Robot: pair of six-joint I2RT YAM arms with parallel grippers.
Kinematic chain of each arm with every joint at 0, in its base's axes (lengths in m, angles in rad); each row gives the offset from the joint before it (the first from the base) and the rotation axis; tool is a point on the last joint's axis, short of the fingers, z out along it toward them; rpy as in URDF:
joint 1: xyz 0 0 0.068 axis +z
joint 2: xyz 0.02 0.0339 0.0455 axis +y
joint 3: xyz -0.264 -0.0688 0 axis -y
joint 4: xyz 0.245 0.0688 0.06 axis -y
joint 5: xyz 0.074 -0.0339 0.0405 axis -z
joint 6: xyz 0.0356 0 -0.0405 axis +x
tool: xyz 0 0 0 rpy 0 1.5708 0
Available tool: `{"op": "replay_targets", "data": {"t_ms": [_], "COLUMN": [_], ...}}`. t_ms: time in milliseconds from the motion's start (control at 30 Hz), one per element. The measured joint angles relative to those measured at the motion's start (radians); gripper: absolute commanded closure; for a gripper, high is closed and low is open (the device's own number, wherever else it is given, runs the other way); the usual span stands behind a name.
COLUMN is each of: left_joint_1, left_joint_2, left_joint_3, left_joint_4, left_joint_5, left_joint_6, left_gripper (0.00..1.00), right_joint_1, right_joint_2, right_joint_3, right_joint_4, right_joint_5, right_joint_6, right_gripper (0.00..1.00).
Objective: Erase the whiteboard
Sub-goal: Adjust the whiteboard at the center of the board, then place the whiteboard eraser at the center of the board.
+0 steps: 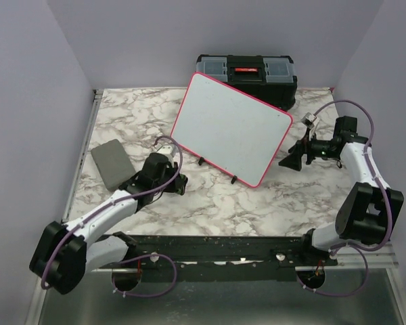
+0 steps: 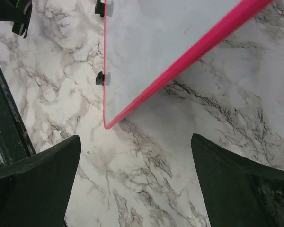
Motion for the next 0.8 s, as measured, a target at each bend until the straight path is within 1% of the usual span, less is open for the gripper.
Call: {"op": "replay_targets", "data": {"t_ms": [67,133,167,200,233,300,400,433,500,533,567,633,733,800], "left_joint_1": [0.0,0.0,0.0,0.0,0.0,0.0,0.0,0.0,0.0,0.0,0.0,0.0,0.011,0.036], "left_joint_2": [0.085,0.172,0.2,0.238,0.27,0.302,0.321,0.321,0.306,0.296,0.264,0.203,0.063,-0.005], "left_joint_3": [0.059,0.121,0.14,0.163,0.181,0.198,0.206,0.206,0.209,0.209,0.213,0.222,0.249,0.277], "left_joint_4": [-0.051,-0.093,-0.106,-0.126,-0.141,-0.167,-0.196,-0.202,-0.228,-0.235,-0.246,-0.259,-0.266,-0.263], "left_joint_5": [-0.031,-0.067,-0.078,-0.094,-0.105,-0.119,-0.134,-0.136,-0.143,-0.145,-0.145,-0.145,-0.144,-0.138], "left_joint_6": [0.018,0.034,0.038,0.045,0.048,0.048,0.054,0.054,0.056,0.055,0.056,0.062,0.081,0.103], "left_gripper": [0.9,0.79,0.69,0.57,0.49,0.39,0.26,0.23,0.2,0.06,0.01,0.01,0.01,0.01], "right_joint_1": [-0.016,-0.044,-0.068,-0.095,-0.124,-0.188,-0.268,-0.288,-0.319,-0.333,-0.346,-0.378,-0.443,-0.471], "right_joint_2": [-0.003,-0.003,-0.004,-0.006,-0.011,-0.027,-0.063,-0.074,-0.09,-0.095,-0.097,-0.097,-0.097,-0.098], "right_joint_3": [0.0,-0.002,-0.003,-0.005,-0.006,-0.01,-0.01,-0.01,-0.01,-0.01,-0.01,-0.01,-0.008,-0.003], "right_joint_4": [-0.012,-0.026,-0.028,-0.032,-0.04,-0.056,-0.073,-0.075,-0.074,-0.073,-0.07,-0.047,-0.005,0.015], "right_joint_5": [0.011,0.031,0.035,0.04,0.042,0.045,0.045,0.045,0.039,0.033,0.026,0.01,-0.015,-0.028], "right_joint_6": [-0.006,-0.015,-0.018,-0.024,-0.032,-0.047,-0.055,-0.055,-0.048,-0.039,-0.021,0.029,0.096,0.127], "right_gripper": [0.0,0.0,0.0,0.0,0.0,0.0,0.0,0.0,0.0,0.0,0.0,0.0,0.0,0.0]}}
